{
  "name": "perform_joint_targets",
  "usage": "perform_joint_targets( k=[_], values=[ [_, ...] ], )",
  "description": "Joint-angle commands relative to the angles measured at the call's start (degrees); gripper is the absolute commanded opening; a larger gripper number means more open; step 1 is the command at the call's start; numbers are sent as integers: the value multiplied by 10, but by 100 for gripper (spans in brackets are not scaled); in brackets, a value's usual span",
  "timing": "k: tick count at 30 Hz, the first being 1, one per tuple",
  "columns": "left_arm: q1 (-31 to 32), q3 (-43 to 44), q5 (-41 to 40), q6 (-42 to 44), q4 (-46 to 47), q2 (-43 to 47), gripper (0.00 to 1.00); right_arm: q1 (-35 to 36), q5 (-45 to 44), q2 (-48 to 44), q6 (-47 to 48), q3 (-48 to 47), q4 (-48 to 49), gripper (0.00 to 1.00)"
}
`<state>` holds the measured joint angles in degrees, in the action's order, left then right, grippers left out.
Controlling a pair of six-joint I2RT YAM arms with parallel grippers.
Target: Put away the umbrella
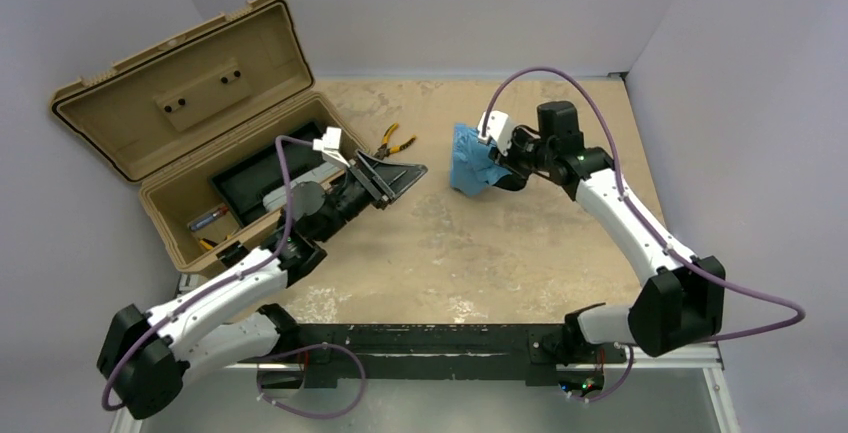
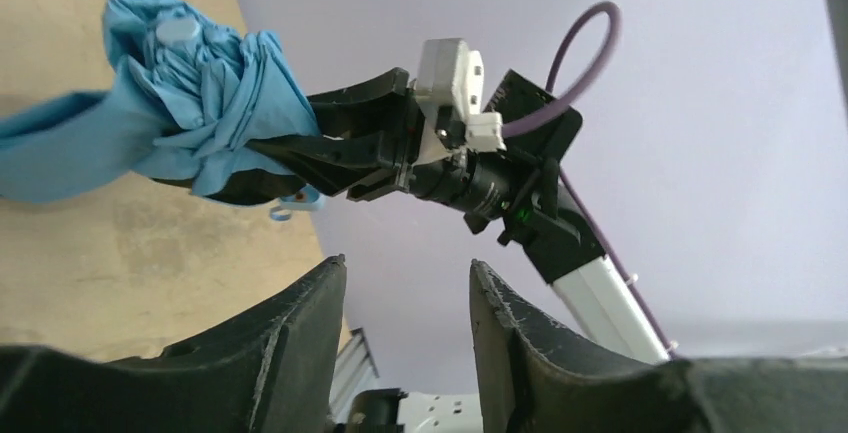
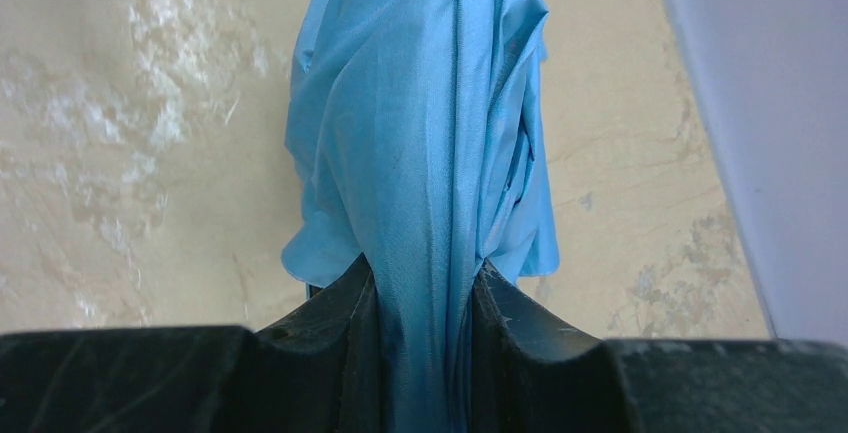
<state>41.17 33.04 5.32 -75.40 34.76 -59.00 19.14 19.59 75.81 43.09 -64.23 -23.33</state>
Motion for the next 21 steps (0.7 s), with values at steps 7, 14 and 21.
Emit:
perform_joint_targets(
  k=[7, 14, 21],
  values=[
    [-46, 28, 70, 156, -246, 80, 48, -53, 57, 45, 132, -135, -47, 0],
    [-107, 33, 134, 165, -247, 103, 50, -91, 11, 155, 187, -341, -90, 0],
    [-156, 27, 190, 151, -251, 108, 56, -93, -27, 235, 199, -524, -87, 0]
  ],
)
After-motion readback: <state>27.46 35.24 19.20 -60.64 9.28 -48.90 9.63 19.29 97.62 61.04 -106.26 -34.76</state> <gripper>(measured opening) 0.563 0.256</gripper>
